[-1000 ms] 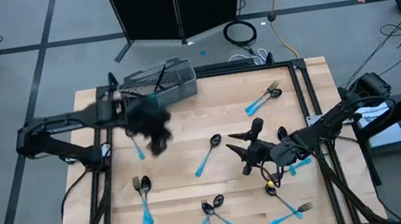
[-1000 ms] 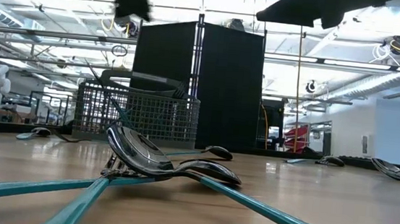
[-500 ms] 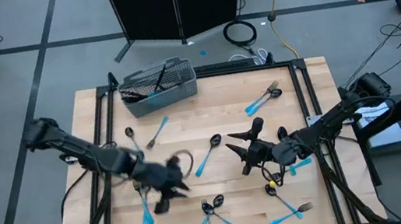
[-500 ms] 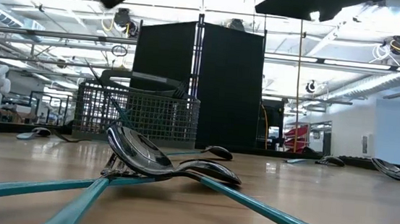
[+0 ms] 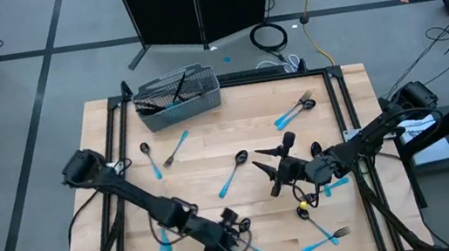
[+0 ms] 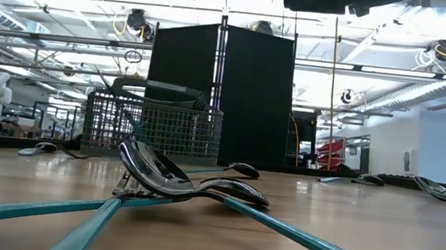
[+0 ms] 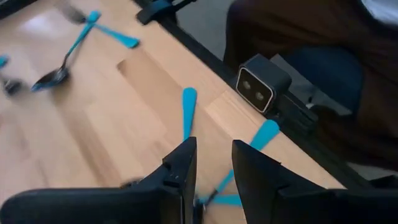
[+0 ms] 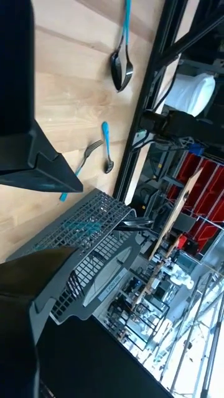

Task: Sort silverware
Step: Put the blue fork into the silverware basket

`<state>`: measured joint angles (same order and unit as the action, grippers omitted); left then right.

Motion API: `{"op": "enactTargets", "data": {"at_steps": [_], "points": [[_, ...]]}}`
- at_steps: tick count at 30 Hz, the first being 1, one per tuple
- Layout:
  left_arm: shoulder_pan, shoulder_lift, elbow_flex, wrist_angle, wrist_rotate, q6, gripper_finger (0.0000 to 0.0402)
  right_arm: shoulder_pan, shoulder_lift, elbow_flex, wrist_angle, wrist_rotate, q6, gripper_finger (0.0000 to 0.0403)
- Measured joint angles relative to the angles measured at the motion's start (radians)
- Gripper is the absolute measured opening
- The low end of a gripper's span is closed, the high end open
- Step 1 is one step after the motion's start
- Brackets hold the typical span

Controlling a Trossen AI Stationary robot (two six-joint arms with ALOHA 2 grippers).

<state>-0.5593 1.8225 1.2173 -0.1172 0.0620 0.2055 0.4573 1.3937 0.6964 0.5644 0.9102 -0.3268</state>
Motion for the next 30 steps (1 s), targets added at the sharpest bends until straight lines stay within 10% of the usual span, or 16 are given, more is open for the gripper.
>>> {"op": "enactTargets", "data": {"at_steps": [11, 30], "points": [[0.003, 0.18, 0.113, -0.001, 0.133, 0.093, 0.0099, 0.002, 0.0, 0.0, -0.039, -0.002, 0.082, 0.0144], [0.008, 0.258, 0.115, -0.121, 0.034, 0.202, 0.0099, 0.013, 0.0, 0.0, -0.126, -0.079, 0.237, 0.0144]]}}
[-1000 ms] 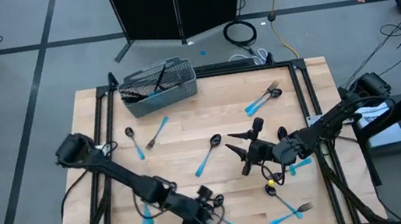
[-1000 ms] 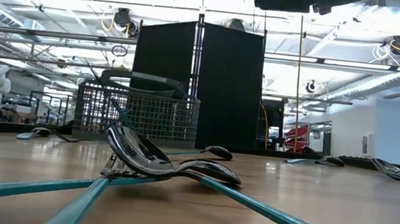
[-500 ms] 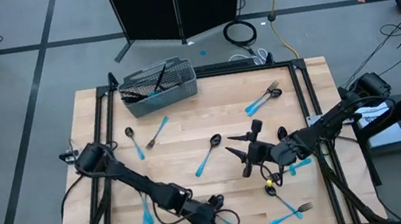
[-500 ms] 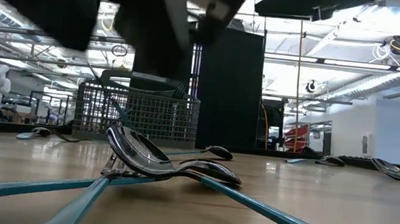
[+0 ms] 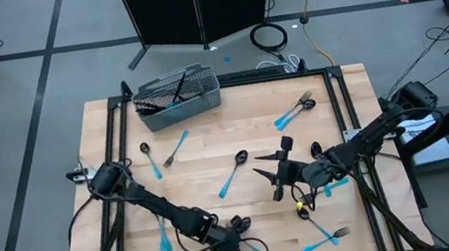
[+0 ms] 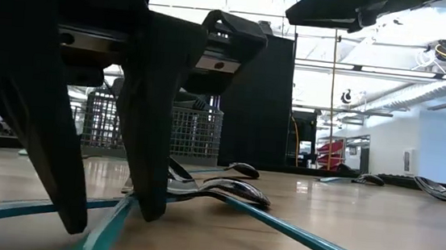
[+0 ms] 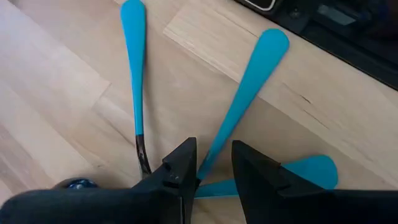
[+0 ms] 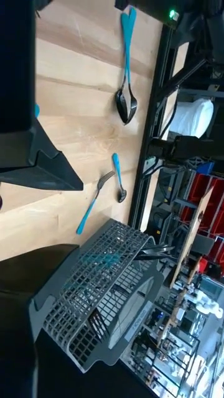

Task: Sort silverware
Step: Put the blue fork into the silverware basket

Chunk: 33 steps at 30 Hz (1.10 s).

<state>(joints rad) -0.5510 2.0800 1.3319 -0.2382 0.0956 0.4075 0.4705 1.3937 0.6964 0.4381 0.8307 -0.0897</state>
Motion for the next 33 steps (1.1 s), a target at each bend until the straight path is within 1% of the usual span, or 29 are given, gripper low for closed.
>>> {"op": "enactTargets", "data": {"at_steps": [6, 11, 14, 18, 20, 29, 33], "points": [[0.004, -0.003, 0.003, -0.068, 0.0, 0.012, 0.0099, 0.003, 0.0, 0.0, -0.002, 0.0, 0.0, 0.0144], [0.016, -0.003, 0.003, -0.076, 0.006, 0.018, 0.0097, 0.003, 0.0, 0.0, -0.004, 0.0, -0.001, 0.0144], [0.022, -0.003, 0.003, -0.081, 0.021, 0.019, 0.0076, 0.003, 0.0, 0.0, -0.004, 0.0, -0.001, 0.0144], [0.024, -0.003, 0.002, -0.084, 0.031, 0.02, 0.0022, 0.003, 0.0, 0.0, -0.012, 0.001, -0.004, 0.0144], [0.025, -0.003, 0.002, -0.084, 0.029, 0.021, 0.0008, 0.003, 0.0, 0.0, -0.017, 0.001, -0.004, 0.0144], [0.025, -0.001, 0.022, -0.107, 0.023, 0.02, 0.0002, 0.003, 0.0, 0.0, -0.027, 0.001, -0.004, 0.0144], [0.028, -0.034, 0.028, -0.127, -0.004, 0.02, 0.0001, 0.003, 0.0, 0.0, -0.033, 0.001, -0.004, 0.0144]]}}
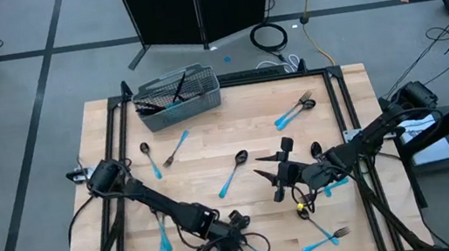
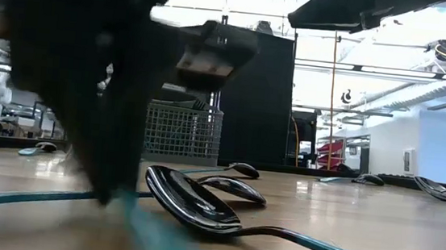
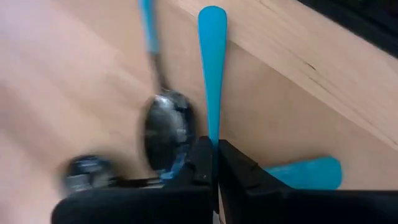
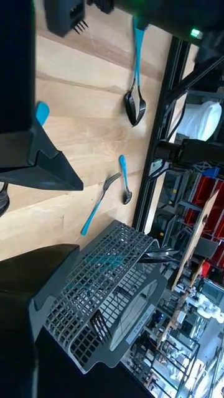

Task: Sort silverware
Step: Put the blue fork into the silverware basket

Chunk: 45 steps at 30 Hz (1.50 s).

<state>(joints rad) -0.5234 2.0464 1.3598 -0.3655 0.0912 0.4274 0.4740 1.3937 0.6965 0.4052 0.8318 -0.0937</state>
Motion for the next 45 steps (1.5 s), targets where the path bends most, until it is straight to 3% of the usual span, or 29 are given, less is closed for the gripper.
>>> {"op": "enactTargets", "data": {"at_steps": [6, 10, 17, 23, 26, 30, 37, 45], "points": [[-0.001, -0.118, 0.003, -0.018, -0.057, 0.0, 0.0001, 0.0, 0.0, 0.0, -0.006, 0.001, 0.0, 0.0144], [0.002, -0.212, 0.003, -0.16, -0.161, -0.003, 0.0, -0.001, 0.0, 0.0, -0.009, 0.002, -0.004, 0.0144], [0.078, -0.395, 0.004, -0.486, -0.579, 0.036, 0.0, -0.001, 0.0, 0.0, -0.037, 0.001, -0.003, 0.0144], [0.268, -0.507, 0.005, -0.599, -0.918, 0.288, 0.0, -0.001, 0.0, 0.0, -0.046, 0.001, 0.006, 0.0144], [0.401, -0.538, 0.005, -0.616, -1.016, 0.474, 0.0, -0.001, 0.0, 0.0, -0.058, 0.0, 0.029, 0.0144], [0.593, -0.553, 0.005, -0.597, -1.059, 0.726, 0.0, -0.001, 0.0, 0.0, -0.112, 0.0, 0.061, 0.0144], [0.882, -0.528, 0.005, -0.495, -1.048, 0.955, 0.0, -0.001, 0.0, 0.0, -0.188, 0.003, 0.09, 0.0144], [0.993, -0.412, 0.005, -0.34, -0.981, 1.131, 0.0, -0.018, 0.0, 0.0, -0.195, 0.005, 0.005, 0.0144]]}}
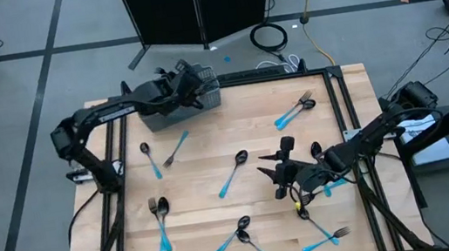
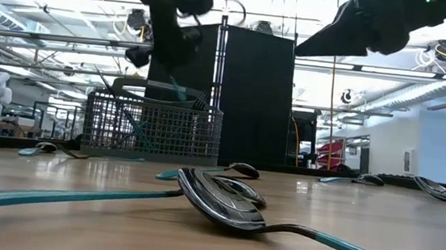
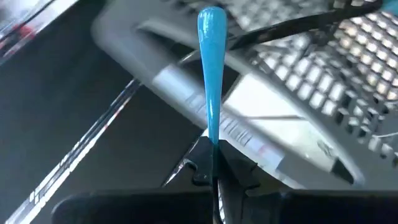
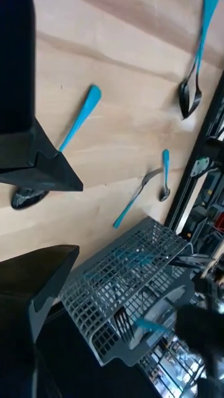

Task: Sort silverware
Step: Put the blue fork into the silverware basket

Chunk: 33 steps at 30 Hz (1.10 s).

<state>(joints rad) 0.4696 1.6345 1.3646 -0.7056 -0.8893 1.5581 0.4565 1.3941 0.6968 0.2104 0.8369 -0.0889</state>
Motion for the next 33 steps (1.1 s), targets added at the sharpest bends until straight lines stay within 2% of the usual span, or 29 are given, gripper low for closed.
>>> {"op": "enactTargets", "data": {"at_steps": [7, 11, 24, 26, 30, 33], "points": [[-0.016, 0.092, 0.0, 0.026, 0.012, 0.026, 0.0, -0.013, 0.0, 0.0, -0.042, -0.001, -0.001, 0.0144], [-0.014, 0.121, -0.001, 0.023, 0.036, -0.031, 0.0006, -0.013, 0.0, 0.0, -0.054, -0.002, 0.022, 0.0144], [-0.053, 0.13, -0.001, 0.018, 0.071, -0.034, 0.0093, -0.012, 0.0, 0.0, -0.059, -0.002, 0.025, 0.0144], [-0.054, 0.13, -0.001, 0.03, 0.067, -0.075, 0.01, -0.012, 0.0, 0.0, -0.058, -0.002, 0.025, 0.0144], [-0.073, 0.125, -0.001, 0.093, -0.017, -0.192, 0.0102, -0.012, 0.0, 0.0, -0.058, -0.002, 0.025, 0.0144], [-0.098, 0.084, -0.001, 0.094, 0.019, -0.227, 0.0102, -0.012, 0.0, 0.0, -0.058, -0.002, 0.025, 0.0144]]}}
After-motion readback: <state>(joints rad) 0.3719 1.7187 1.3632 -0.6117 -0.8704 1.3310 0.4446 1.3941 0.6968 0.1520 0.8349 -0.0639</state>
